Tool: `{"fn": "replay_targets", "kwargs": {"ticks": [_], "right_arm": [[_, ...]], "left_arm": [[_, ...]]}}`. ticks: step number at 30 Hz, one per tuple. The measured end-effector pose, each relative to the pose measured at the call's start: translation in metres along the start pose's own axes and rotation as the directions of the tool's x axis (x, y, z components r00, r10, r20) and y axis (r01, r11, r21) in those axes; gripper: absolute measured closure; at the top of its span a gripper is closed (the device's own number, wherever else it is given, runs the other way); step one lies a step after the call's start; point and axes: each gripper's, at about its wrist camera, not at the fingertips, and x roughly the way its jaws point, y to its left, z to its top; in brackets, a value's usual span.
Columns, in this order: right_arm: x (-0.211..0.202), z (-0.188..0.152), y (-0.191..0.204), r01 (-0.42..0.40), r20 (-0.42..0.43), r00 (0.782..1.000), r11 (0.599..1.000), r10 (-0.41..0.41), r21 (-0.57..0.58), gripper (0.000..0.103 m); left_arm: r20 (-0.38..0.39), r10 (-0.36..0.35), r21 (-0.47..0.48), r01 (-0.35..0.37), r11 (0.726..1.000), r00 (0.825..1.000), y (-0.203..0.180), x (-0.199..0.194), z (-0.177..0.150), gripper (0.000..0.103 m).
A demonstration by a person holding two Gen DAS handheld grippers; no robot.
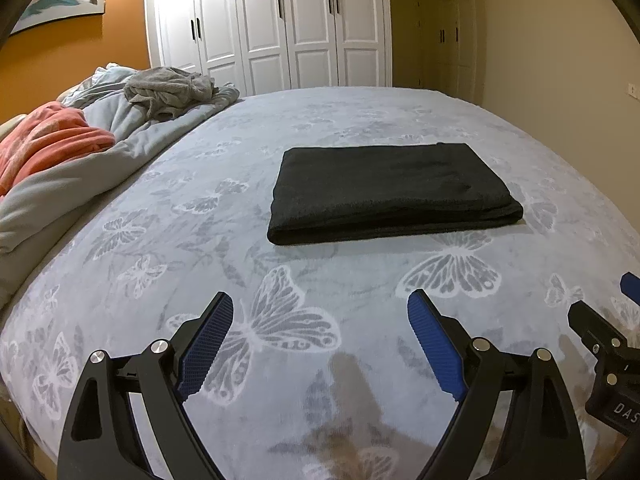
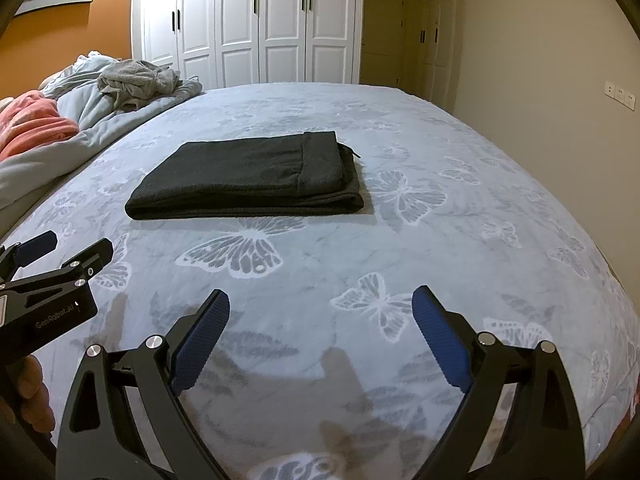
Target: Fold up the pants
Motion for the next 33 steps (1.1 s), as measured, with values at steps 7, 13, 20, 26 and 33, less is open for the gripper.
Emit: {"fn": "replay_targets", "kwargs": {"ticks": [7,13,20,26,33], "right_arm": [[0.0,0.0001,0.0001,0.001,0.0,1.0,1.0,-0.001,0.0,0.013],[0.0007,0.0,-0.0009,-0.002,0.001,1.0,1.0,0.002,-0.002,0.013],[0.0007,-0.0007,0.0004,-0.001,0.002,1.0,1.0,0.001,-0.005,0.013],[0.0013,-0.0007,0.0001,-0.002,0.0,1.0,1.0,0.002,-0.001,0.013],[0.0013,-0.0007,-0.0002,-0.004,0.0,1.0,1.0,0.004,-0.004,0.013]], "left_arm": [[-0.001,0.0,0.017,0.0,1.0,1.0,-0.0033,0.0,-0.0003,0.016],[-0.003,0.004,0.016,-0.004,1.0,1.0,-0.0039,0.0003,-0.0002,0.016],[-0.012,0.0,0.031,0.0,1.0,1.0,-0.0065,0.0015,-0.001,0.016],[-0.011,0.006,0.029,-0.006,1.0,1.0,-0.006,0.0024,-0.0015,0.016],[-0.008,0.01,0.033,-0.009,0.999,1.0,-0.0056,0.0025,-0.002,0.016]]}}
